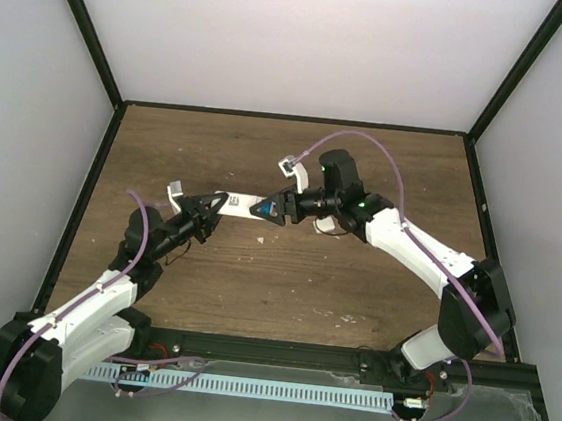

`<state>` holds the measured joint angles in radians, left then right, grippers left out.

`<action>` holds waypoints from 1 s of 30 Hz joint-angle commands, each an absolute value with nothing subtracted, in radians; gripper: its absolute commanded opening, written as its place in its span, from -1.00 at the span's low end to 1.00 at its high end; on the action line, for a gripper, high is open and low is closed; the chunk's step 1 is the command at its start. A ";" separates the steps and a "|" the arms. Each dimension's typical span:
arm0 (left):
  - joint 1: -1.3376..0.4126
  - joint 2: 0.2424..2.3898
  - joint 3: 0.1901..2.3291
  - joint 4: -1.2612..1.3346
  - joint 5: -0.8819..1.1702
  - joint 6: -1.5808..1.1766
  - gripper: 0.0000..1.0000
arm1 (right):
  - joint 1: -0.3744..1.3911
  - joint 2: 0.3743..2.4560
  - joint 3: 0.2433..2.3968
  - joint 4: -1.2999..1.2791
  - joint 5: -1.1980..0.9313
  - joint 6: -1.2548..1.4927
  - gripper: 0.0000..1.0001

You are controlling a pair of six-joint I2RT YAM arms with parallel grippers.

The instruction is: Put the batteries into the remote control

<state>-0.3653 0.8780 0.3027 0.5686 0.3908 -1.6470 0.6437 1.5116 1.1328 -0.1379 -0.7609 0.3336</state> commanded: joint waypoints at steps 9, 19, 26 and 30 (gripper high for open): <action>-0.356 0.857 0.297 0.627 0.406 -1.669 -1.00 | 0.628 1.470 1.158 -0.185 -0.780 0.348 0.37; -0.353 0.847 0.282 0.630 0.402 -1.672 -1.00 | 0.621 1.472 1.170 -0.177 -0.824 0.383 0.29; -0.353 0.847 0.279 0.631 0.402 -1.672 -1.00 | 0.621 1.483 1.177 -0.194 -0.845 0.374 0.13; -0.353 0.847 0.281 0.631 0.400 -1.671 -1.00 | 0.621 1.483 1.181 -0.198 -0.843 0.370 0.09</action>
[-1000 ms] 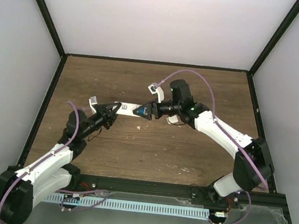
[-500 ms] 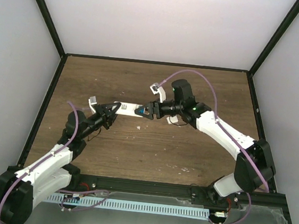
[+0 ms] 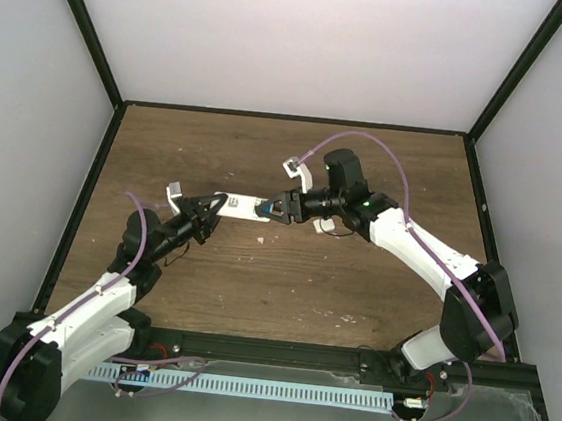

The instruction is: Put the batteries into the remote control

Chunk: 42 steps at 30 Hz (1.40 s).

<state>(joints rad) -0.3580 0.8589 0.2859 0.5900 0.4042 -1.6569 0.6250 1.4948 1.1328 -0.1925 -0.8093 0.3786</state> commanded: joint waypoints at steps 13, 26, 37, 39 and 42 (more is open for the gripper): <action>-0.353 0.848 0.282 0.624 0.400 -1.674 -1.00 | 0.621 1.496 1.191 -0.219 -0.844 0.353 0.00; -0.353 0.861 0.287 0.619 0.398 -1.670 -1.00 | 0.621 1.514 1.233 -0.253 -0.866 0.337 0.14; -0.352 0.885 0.314 0.595 0.420 -1.681 -1.00 | 0.621 1.535 1.262 -0.309 -0.850 0.287 0.15; -0.351 0.888 0.321 0.584 0.426 -1.680 -1.00 | 0.622 1.538 1.266 -0.317 -0.847 0.283 0.15; -0.351 0.893 0.326 0.575 0.426 -1.680 -1.00 | 0.621 1.541 1.267 -0.322 -0.845 0.278 0.15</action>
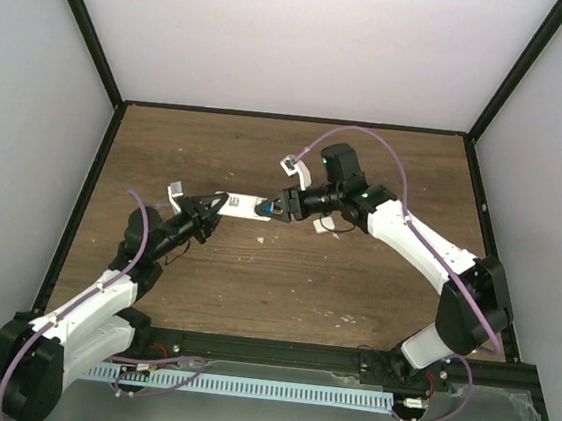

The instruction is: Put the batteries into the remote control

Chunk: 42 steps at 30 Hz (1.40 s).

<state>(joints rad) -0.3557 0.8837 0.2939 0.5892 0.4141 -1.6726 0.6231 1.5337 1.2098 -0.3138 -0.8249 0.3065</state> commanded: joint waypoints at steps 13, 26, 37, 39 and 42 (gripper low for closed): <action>-0.351 0.907 0.332 0.571 0.432 -1.679 -1.00 | 0.621 1.544 1.270 -0.336 -0.841 0.272 0.11; -0.352 0.894 0.318 0.600 0.429 -1.663 -1.00 | 0.621 1.545 1.258 -0.308 -0.860 0.294 -0.09; -0.351 0.895 0.319 0.630 0.427 -1.659 -1.00 | 0.621 1.562 1.248 -0.280 -0.877 0.314 -0.26; -0.352 0.899 0.319 0.638 0.428 -1.661 -1.00 | 0.622 1.567 1.247 -0.275 -0.880 0.318 -0.27; -0.351 0.899 0.320 0.642 0.427 -1.661 -1.00 | 0.623 1.569 1.247 -0.275 -0.880 0.317 -0.31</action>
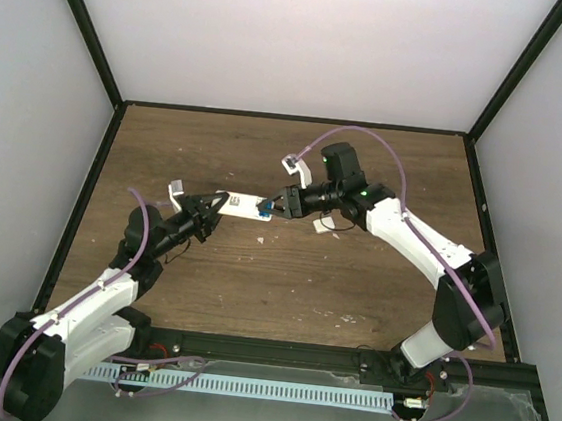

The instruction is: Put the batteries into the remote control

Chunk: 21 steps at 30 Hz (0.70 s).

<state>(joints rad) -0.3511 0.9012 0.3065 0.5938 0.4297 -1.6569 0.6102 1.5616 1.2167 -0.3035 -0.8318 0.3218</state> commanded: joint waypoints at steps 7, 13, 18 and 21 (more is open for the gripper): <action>-0.348 0.893 0.310 0.653 0.416 -1.650 -1.00 | 0.621 1.557 1.250 -0.279 -0.861 0.320 -0.28; -0.315 0.874 0.301 0.651 0.442 -1.625 -1.00 | 0.594 1.533 1.256 -0.259 -0.793 0.380 -0.16; -0.286 0.804 0.289 0.604 0.451 -1.605 -1.00 | 0.515 1.511 1.231 -0.206 -0.840 0.447 0.08; -0.279 0.787 0.280 0.598 0.454 -1.597 -1.00 | 0.493 1.521 1.242 -0.204 -0.886 0.477 0.12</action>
